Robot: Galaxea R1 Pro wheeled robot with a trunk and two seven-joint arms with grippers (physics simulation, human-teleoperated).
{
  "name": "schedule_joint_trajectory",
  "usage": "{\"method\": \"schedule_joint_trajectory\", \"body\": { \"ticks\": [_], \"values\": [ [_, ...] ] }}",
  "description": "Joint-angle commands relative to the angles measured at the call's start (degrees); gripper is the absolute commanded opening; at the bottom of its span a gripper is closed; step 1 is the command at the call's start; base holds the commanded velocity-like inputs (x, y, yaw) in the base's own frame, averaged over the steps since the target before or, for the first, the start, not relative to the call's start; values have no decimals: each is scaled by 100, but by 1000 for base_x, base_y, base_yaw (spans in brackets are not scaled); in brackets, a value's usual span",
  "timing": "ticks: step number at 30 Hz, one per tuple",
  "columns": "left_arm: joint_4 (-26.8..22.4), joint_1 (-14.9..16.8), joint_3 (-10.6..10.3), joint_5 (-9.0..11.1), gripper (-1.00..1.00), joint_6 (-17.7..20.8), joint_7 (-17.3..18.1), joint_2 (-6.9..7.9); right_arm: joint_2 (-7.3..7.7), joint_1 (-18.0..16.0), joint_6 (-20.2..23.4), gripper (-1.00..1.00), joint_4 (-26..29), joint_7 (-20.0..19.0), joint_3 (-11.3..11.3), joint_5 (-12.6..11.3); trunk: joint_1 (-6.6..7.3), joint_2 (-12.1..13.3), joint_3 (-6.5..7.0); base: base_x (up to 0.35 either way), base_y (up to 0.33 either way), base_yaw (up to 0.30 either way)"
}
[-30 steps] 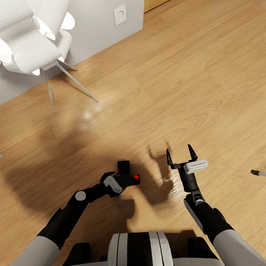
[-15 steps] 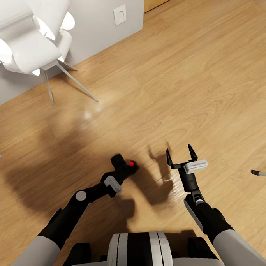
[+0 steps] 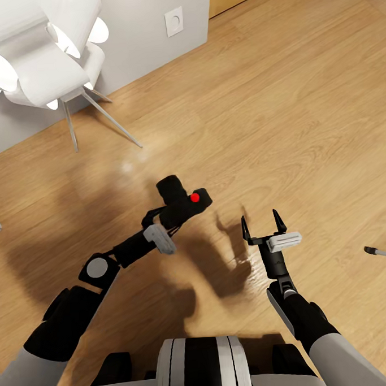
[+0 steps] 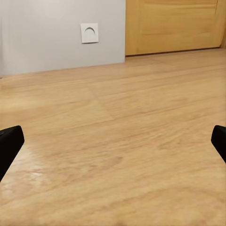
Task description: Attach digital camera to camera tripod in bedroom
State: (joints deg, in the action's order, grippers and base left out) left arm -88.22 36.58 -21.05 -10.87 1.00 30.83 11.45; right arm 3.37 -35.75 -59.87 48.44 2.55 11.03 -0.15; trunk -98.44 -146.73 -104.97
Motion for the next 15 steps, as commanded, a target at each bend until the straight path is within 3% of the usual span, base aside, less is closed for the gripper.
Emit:
{"method": "schedule_joint_trajectory", "body": {
  "ticks": [1, 5, 8, 15],
  "values": [
    [-68, 2, -3, 5, -100, 9, 17, 24, 6, -3, -13, 100, -3, 27, 22, -3, 2, -1, -3, 0, 0, 0],
    [-200, -5, -4, 70, -100, 52, 12, 89, 6, -3, -13, 100, -3, 27, 22, -3, 2, -1, -3, 0, 0, 0],
    [-249, -8, 1, 212, -100, 296, 5, 113, 6, -2, -13, 100, -2, 27, 22, -3, 2, -1, -3, 0, 0, 0],
    [-322, -9, 175, 734, -100, 1653, 11, 204, 6, -2, -13, 100, -1, 27, 22, -3, 2, -1, -3, 0, 0, 0]
  ]
}}
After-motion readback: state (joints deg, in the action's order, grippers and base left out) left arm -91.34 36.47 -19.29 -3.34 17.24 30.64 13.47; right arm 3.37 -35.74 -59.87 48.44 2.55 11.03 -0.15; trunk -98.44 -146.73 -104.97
